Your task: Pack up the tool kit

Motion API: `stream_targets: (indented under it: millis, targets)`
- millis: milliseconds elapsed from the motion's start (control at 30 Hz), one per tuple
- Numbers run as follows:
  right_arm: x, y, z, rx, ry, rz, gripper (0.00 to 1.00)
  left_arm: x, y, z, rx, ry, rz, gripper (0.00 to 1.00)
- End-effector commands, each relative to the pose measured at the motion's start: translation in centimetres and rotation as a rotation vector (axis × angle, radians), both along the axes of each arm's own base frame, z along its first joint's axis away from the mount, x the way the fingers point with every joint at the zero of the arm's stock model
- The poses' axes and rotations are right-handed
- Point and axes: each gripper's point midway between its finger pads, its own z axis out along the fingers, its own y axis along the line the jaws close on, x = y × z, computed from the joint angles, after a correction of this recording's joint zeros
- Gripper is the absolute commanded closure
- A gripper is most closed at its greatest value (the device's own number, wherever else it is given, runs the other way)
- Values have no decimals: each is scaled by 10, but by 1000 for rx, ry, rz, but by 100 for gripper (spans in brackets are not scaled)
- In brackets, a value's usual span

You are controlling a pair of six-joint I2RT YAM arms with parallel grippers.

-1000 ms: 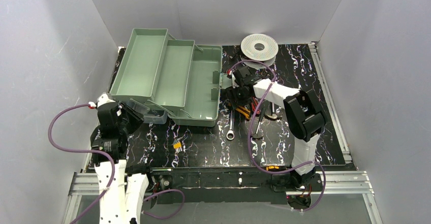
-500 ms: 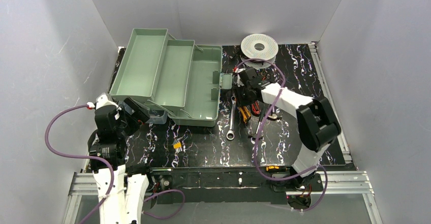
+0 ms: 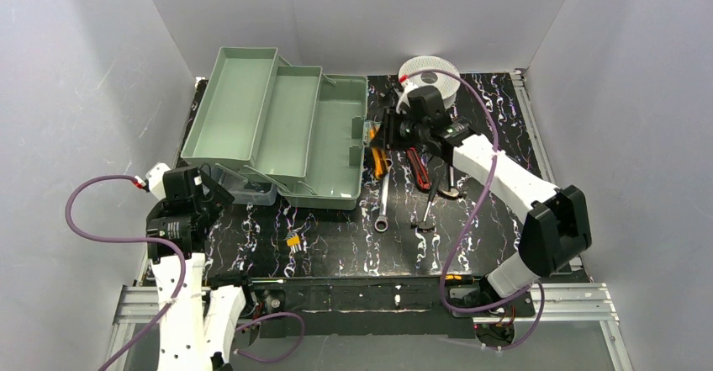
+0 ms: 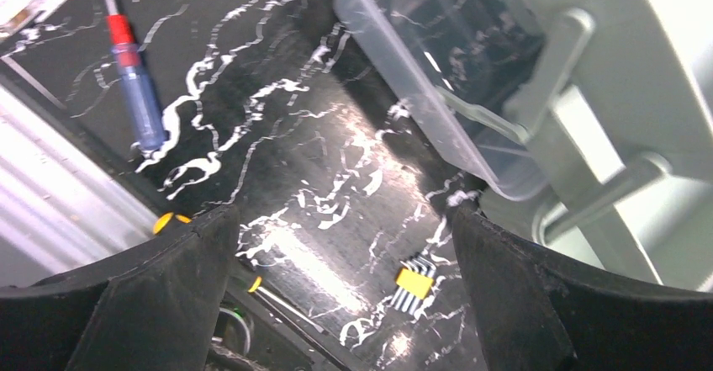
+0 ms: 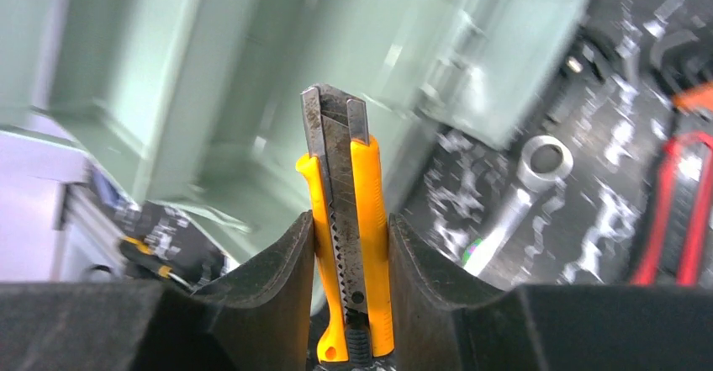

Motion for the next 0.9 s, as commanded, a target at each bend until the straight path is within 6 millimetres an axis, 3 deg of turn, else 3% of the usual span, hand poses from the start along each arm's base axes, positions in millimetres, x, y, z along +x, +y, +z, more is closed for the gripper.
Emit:
stream_targets:
  millis: [0,67,200,467,500,567,667,867]
  targets:
    - [16,62,75,239,-21,19,90,-20,25,5,103,67,123,2]
    - [21,87,101,270,-45,25,90,-23,28,4,109,79,148,2]
    - [35,122,119,306,-48,2,90,-24,32,3,115,77,185,2]
    - [68,175,120,422,19,-33,89,-32,46,-8,123,122,297,2]
    - [70,182,116,424,28,-27,81,-33,47,-11,116,125,309,2]
    - [73,192,122,434,26,-21,34,-34,49,-19,89,135,338,2]
    - [73,199,120,410,30,-6,23,-35,50,-32,27,145,372,2]
    - [70,188,134,405,-36,6,17,-30,55,-48,-65,173,454,2]
